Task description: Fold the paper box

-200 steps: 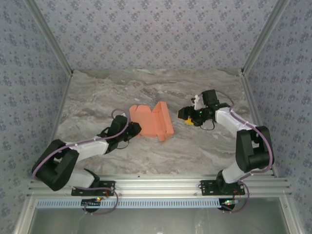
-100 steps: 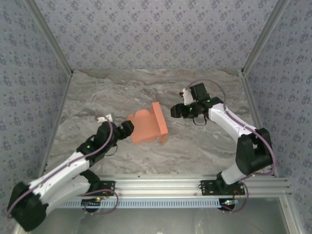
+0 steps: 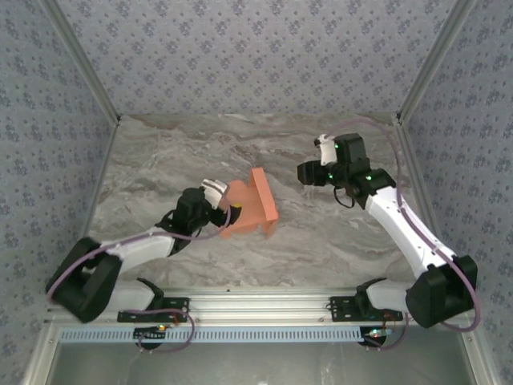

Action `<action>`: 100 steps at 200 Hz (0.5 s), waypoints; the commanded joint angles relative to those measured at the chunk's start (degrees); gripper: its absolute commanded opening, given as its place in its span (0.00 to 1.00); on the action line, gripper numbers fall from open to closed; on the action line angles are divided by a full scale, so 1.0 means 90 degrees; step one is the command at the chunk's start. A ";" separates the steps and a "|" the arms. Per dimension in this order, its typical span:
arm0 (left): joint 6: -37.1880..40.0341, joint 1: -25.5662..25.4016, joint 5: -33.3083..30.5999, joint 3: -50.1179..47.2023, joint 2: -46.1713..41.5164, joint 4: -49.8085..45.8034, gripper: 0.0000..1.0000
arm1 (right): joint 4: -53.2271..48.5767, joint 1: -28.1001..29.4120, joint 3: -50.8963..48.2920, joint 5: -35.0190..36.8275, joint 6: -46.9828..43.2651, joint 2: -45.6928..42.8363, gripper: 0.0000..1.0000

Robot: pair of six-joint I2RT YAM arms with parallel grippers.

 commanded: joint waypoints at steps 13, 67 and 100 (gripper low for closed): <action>0.1321 0.1040 0.2658 0.0662 0.0971 0.1662 0.88 | 0.0086 -0.0351 -0.0234 -0.0257 0.0024 -0.0525 0.55; 0.3028 0.1330 0.5023 0.2337 0.2271 -0.0123 0.82 | -0.0424 -0.0908 -0.0373 -0.0293 -0.0154 -0.1135 0.54; 0.2951 0.1337 0.4897 0.3030 0.2990 -0.0127 0.81 | -0.0405 -0.1059 -0.0384 -0.0507 0.0386 -0.0988 0.52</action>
